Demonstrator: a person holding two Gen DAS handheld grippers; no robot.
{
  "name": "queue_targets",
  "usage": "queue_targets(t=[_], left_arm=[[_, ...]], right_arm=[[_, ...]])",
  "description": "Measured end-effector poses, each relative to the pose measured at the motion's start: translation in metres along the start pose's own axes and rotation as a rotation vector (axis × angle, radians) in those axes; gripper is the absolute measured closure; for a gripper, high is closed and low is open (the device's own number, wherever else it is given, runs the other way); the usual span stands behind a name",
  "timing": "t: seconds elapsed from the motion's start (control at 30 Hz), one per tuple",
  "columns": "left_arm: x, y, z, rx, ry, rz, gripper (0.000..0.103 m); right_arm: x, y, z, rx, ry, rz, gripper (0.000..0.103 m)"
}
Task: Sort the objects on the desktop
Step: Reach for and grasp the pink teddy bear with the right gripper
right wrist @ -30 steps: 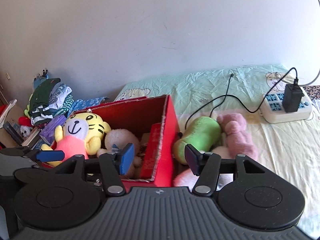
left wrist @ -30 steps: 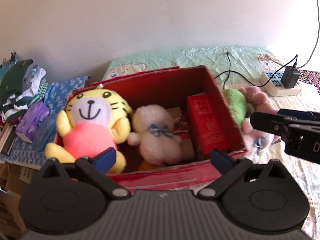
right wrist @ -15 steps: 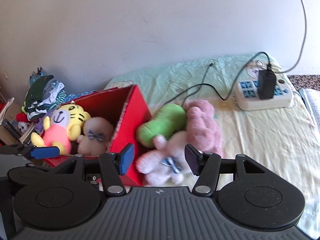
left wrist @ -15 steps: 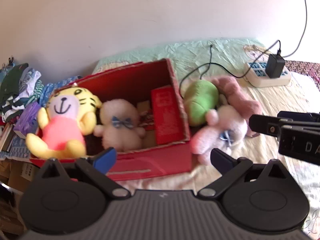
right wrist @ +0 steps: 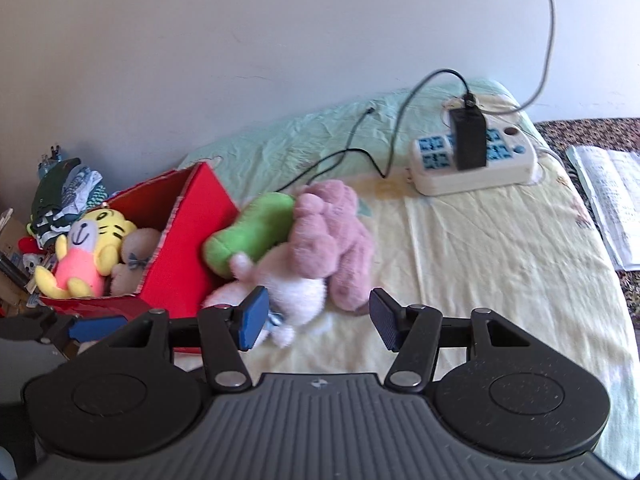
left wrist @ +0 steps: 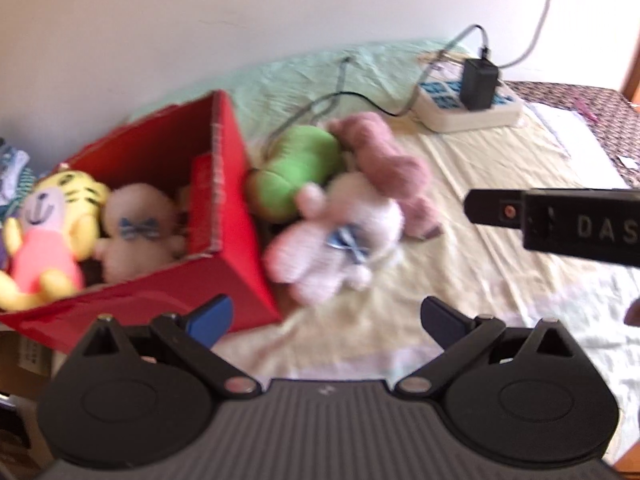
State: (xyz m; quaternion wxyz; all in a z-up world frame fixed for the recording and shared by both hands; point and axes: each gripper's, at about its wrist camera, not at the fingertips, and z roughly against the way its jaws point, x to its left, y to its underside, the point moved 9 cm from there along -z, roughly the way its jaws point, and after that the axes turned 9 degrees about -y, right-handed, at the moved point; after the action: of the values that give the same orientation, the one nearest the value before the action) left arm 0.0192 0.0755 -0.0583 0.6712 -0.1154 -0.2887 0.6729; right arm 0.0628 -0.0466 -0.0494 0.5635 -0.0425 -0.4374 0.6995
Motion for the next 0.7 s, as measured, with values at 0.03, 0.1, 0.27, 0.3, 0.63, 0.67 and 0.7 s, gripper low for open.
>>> queue_targets(t=[0.03,0.1,0.27,0.3,0.63,0.67,0.7], left_arm=[[-0.004,0.001,-0.002,0.004,0.018,-0.001,0.003],[-0.010,0.002,-0.005,0.018,0.041,0.001,0.003],[-0.018,0.003,-0.007,0.013,0.071,-0.009,0.003],[-0.018,0.002,-0.006,0.008,0.077,-0.009,0.003],[-0.016,-0.007,-0.004,-0.042,0.160,0.000,0.003],[-0.017,-0.007,-0.003,-0.046,0.166,-0.004,0.003],[-0.017,-0.006,-0.003,-0.050,0.171,-0.011,0.003]], right_arm=[[-0.004,0.001,0.000,0.004,0.002,-0.007,0.044],[-0.011,0.002,-0.001,0.011,0.004,-0.022,0.044],[-0.017,0.001,-0.006,0.021,-0.002,-0.026,0.044],[-0.017,-0.001,-0.008,0.020,-0.003,-0.018,0.044],[-0.001,-0.039,-0.047,0.026,-0.090,0.047,0.047],[0.003,-0.043,-0.055,0.036,-0.088,0.068,0.047],[0.005,-0.045,-0.064,0.052,-0.093,0.084,0.047]])
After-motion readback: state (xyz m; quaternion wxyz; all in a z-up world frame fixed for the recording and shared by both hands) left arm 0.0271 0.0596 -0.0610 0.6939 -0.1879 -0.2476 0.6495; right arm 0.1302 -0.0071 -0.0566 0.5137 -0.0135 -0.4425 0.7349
